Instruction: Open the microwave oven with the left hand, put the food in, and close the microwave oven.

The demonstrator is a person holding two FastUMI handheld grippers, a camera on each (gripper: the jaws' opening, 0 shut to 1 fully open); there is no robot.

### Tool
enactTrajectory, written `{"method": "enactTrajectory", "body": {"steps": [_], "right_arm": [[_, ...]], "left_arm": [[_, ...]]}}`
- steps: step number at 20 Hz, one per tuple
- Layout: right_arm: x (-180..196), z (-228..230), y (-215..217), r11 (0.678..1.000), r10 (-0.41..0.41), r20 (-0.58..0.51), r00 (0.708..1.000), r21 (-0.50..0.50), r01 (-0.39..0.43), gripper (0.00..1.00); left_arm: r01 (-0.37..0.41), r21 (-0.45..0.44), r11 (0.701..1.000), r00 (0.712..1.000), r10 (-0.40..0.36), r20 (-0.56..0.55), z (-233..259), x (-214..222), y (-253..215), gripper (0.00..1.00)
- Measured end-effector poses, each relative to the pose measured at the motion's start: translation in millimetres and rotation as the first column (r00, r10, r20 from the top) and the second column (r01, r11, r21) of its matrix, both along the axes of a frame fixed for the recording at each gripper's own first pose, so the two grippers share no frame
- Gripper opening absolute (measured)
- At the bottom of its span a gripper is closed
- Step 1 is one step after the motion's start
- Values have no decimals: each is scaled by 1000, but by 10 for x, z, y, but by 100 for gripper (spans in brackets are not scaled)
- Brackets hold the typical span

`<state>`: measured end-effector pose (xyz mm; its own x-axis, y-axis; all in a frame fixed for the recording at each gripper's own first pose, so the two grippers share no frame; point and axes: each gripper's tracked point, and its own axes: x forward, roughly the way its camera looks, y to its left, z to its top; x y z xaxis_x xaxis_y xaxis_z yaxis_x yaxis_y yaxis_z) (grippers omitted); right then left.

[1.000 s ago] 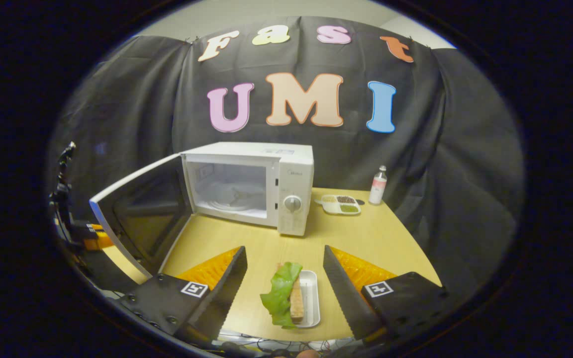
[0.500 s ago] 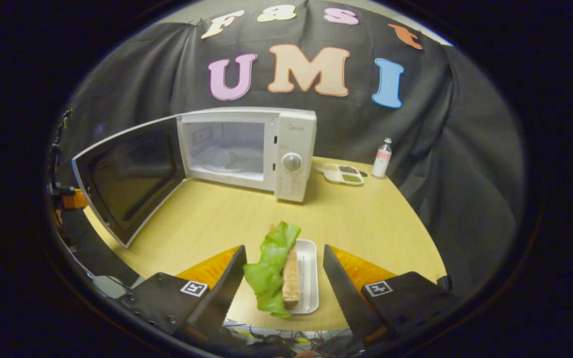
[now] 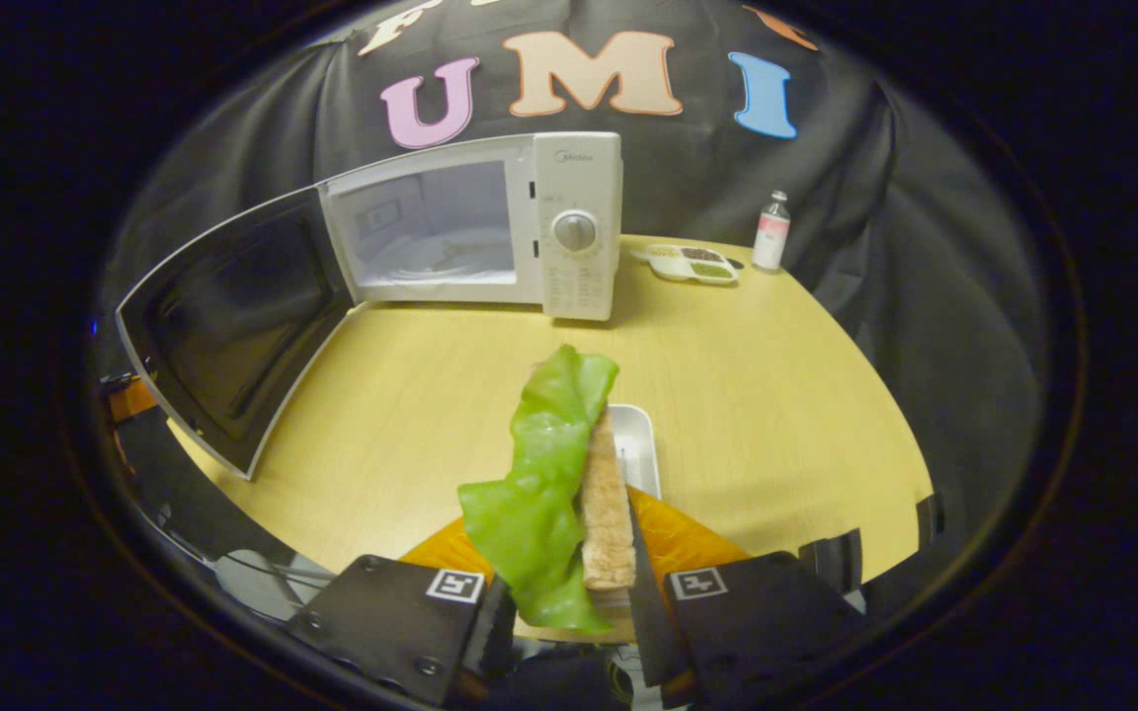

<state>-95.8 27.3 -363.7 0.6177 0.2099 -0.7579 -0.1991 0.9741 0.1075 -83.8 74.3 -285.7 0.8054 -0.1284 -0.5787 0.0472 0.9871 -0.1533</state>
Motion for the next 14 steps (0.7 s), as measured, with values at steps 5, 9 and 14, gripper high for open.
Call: {"method": "enactTrajectory", "body": {"steps": [5,9,14], "right_arm": [[17,24,-39,1000,0,2,1000,-15,0,35],[83,167,-71,1000,0,40,999,-15,1,34],[193,331,-81,1000,13,50,999,-3,-13,34]], "left_arm": [[-23,-2,1000,995,23,-98,-227,-110,-29,92],[-24,-8,1000,998,23,-65,-159,-81,-63,90],[-76,-21,997,995,74,-67,-72,-104,-4,98]]}}
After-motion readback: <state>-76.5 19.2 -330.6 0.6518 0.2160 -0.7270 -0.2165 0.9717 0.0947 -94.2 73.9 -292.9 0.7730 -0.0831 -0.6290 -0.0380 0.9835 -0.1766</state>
